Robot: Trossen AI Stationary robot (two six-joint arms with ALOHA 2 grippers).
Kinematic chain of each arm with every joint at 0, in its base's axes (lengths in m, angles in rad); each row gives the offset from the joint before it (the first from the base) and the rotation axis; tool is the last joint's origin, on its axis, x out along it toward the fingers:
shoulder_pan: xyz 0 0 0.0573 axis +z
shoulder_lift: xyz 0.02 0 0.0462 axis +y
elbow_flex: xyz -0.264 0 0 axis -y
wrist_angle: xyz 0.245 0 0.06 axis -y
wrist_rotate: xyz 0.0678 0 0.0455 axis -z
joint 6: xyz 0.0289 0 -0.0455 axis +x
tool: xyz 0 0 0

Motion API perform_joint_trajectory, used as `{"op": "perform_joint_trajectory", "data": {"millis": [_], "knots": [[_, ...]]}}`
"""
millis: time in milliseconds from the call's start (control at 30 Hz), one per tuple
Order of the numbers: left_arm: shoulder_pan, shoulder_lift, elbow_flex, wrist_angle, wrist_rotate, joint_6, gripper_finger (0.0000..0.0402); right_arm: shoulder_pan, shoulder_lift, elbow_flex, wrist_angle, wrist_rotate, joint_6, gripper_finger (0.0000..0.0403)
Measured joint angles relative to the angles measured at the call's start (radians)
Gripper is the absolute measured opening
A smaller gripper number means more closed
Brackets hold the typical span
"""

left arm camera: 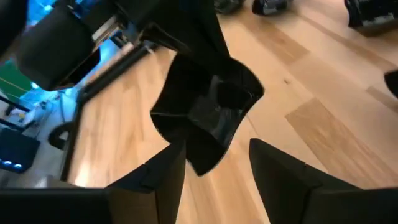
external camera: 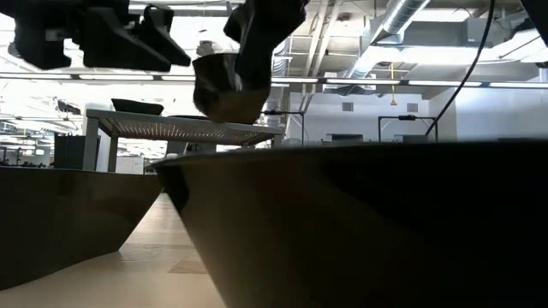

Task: Pick & Place Mini shaped plates
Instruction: Stack the black distorted square plate on top of the black distorted square plate on the shelf

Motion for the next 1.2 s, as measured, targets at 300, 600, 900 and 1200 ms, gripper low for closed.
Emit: {"op": "perform_joint_trajectory", "data": {"millis": [300,600,900,1200], "knots": [[0.002,0.115,-0.002,0.053,0.166,-0.024,0.0170,0.003,0.002,0.002,0.069,0.000,-0.014,0.0001],[0.001,0.131,-0.002,0.115,0.141,-0.032,0.0139,-0.007,-0.006,0.002,0.024,-0.002,-0.022,0.0001],[-0.001,0.086,-0.002,0.119,0.142,-0.025,0.0133,-0.013,-0.006,0.002,0.027,-0.033,-0.018,0.0001],[0.004,0.117,-0.002,0.118,0.144,-0.053,0.0119,-0.018,-0.006,0.002,0.072,-0.078,-0.071,0.0001]]}}
